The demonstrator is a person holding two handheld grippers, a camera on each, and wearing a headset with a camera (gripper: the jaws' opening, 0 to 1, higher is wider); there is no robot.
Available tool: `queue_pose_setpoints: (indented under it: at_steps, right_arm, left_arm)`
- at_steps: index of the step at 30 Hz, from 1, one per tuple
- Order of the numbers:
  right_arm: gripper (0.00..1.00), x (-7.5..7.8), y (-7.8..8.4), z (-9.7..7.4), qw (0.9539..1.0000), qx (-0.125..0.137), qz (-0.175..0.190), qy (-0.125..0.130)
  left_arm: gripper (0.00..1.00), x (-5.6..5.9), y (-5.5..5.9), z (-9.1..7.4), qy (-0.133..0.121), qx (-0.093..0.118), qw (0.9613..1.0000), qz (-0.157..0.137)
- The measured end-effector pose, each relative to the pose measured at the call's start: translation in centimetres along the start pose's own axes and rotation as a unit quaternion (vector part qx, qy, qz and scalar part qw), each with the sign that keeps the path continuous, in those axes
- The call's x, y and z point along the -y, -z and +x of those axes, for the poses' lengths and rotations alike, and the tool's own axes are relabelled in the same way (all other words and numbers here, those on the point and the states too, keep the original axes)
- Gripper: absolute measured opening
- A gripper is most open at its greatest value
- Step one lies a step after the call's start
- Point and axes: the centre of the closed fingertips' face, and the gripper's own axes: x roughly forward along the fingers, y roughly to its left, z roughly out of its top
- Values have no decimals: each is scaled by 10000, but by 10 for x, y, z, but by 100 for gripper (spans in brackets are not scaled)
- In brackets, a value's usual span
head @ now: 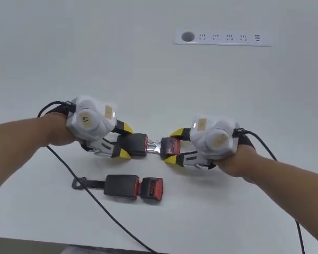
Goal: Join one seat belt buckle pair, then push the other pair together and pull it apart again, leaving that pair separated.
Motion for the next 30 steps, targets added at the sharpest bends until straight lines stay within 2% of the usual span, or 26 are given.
queue_pose_setpoints:
  at_steps: [7,13,30]
  right_arm:
    - [37,1,12,-16,9999,28,91,94]
    - [37,4,24,-31,9999,-4,-17,125]
    - [37,10,63,-74,9994,-97,181,272]
  left_arm:
    - [35,1,0,-1,14,-20,10000,25]
    - [35,1,0,-1,49,-55,9999,73]
    - [35,1,0,-1,74,-168,9997,164]
